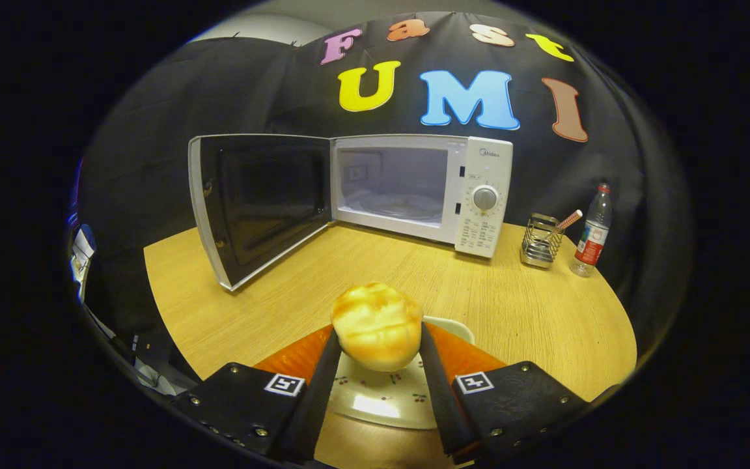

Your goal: Open the microwave, put the food inside, and close the microwave door.

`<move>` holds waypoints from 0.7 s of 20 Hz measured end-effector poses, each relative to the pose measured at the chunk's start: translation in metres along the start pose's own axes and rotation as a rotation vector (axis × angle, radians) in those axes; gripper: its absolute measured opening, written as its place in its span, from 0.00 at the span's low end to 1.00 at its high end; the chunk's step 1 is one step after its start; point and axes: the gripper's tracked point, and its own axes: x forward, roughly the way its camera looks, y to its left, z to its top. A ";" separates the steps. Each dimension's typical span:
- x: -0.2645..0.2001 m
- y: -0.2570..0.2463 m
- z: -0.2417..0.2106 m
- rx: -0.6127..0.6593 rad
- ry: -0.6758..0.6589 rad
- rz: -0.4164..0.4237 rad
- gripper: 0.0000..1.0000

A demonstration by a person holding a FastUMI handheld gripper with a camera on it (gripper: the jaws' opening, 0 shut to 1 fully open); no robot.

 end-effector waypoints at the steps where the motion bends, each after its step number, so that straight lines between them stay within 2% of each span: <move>1: 0.002 -0.001 0.010 -0.010 -0.013 -0.021 0.70; 7: 0.025 0.023 0.081 -0.073 -0.100 -0.021 0.70; 12: 0.046 0.048 0.122 -0.040 -0.117 0.045 0.70; 14: 0.057 0.044 0.136 -0.014 -0.119 0.033 0.70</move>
